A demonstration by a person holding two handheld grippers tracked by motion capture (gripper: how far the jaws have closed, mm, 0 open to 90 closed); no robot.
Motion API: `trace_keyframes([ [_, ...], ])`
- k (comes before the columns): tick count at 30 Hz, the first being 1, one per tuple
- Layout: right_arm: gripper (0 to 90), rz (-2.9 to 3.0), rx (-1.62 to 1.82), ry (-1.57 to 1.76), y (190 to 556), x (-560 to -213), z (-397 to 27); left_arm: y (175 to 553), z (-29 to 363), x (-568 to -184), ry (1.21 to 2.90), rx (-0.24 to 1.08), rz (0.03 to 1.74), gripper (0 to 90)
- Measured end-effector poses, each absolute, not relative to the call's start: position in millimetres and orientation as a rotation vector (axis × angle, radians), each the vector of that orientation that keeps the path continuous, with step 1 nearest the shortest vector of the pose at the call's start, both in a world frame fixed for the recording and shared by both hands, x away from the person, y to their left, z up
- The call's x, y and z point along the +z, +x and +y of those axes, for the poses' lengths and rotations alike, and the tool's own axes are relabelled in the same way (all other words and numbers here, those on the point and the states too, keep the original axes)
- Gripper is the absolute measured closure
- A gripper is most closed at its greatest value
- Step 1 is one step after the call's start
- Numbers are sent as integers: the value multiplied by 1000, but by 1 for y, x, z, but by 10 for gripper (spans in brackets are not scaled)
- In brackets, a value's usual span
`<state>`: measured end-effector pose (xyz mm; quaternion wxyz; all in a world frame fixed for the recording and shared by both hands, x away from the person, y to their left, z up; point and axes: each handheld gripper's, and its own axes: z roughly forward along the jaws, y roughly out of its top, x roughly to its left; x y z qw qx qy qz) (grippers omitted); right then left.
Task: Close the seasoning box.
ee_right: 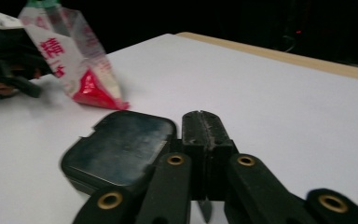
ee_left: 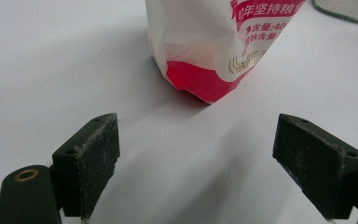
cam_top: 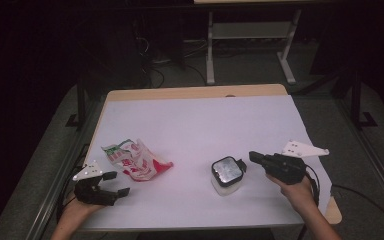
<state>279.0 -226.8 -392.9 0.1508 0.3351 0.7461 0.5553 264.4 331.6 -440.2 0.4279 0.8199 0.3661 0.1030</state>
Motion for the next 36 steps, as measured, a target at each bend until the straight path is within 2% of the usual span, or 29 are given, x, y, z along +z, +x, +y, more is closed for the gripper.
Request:
trace_keyframes([
  [2, 655, 2107, 1561, 1000, 280, -395, -233, 264, 333, -439, 2049, 255, 910, 141],
  [5, 517, 2087, 1526, 1050, 282, -399, -241, 262, 332, -437, 2048, 249, 906, 139],
  [17, 242, 2079, 1366, 1139, 295, -423, -256, 262, 334, -437, 2031, 254, 907, 138],
  [22, 214, 2068, 1359, 1176, 301, -438, -263, 263, 335, -437, 2028, 268, 904, 138],
  [36, 210, 2050, 1323, 1206, 303, -445, -265, 266, 332, -439, 2034, 259, 900, 138],
])
